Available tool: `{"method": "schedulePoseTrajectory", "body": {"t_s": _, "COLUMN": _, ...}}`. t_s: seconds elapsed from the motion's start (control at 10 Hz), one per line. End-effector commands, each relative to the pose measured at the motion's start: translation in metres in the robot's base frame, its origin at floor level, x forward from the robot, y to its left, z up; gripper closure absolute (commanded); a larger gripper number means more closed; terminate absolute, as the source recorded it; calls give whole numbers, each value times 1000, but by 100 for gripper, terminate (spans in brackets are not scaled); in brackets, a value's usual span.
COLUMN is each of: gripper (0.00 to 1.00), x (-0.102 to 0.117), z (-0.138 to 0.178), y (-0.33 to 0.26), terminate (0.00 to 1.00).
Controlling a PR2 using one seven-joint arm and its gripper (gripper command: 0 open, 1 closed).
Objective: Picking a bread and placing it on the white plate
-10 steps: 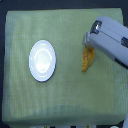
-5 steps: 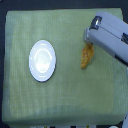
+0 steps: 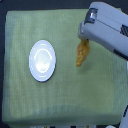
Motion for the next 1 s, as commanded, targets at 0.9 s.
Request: {"method": "schedulePoseTrajectory", "body": {"t_s": 0.9, "gripper": 100, "x": -30, "z": -24, "y": 311, "terminate": 0}}
